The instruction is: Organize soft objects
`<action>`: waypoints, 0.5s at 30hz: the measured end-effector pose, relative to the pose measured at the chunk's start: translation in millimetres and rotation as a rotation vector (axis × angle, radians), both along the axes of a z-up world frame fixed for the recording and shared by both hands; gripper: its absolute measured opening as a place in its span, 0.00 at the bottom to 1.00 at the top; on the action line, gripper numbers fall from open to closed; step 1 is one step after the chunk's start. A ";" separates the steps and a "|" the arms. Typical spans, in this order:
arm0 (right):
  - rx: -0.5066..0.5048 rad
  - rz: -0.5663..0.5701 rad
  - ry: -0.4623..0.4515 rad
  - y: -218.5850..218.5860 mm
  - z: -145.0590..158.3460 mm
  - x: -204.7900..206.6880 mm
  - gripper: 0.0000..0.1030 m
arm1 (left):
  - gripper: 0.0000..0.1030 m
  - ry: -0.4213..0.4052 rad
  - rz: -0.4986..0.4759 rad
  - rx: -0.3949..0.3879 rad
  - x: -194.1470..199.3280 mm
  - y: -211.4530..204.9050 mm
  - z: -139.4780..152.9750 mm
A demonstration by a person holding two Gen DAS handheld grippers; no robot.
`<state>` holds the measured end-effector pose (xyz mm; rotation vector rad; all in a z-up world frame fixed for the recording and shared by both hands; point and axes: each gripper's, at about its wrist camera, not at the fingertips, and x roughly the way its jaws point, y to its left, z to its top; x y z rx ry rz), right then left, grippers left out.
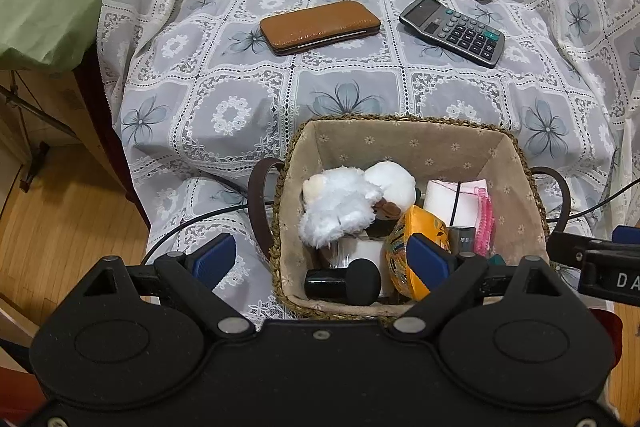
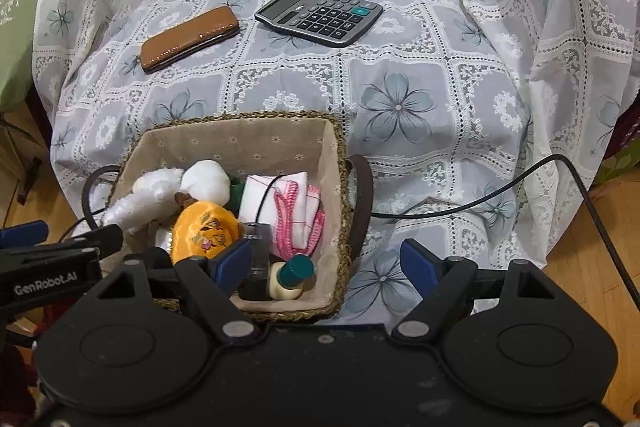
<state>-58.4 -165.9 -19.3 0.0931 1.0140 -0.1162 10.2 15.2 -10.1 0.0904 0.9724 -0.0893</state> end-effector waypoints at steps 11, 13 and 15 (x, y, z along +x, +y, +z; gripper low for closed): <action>-0.062 -0.005 -0.017 0.4 1.7 -3.4 0.82 | 0.87 -0.003 0.002 0.001 -1.0 -0.1 1.3; -0.071 -0.010 -0.022 1.3 2.8 -4.5 0.82 | 0.87 -0.003 0.003 0.000 -1.2 0.2 2.1; -0.081 -0.015 -0.028 2.3 3.9 -6.0 0.82 | 0.87 -0.004 0.010 0.005 -1.4 0.6 2.3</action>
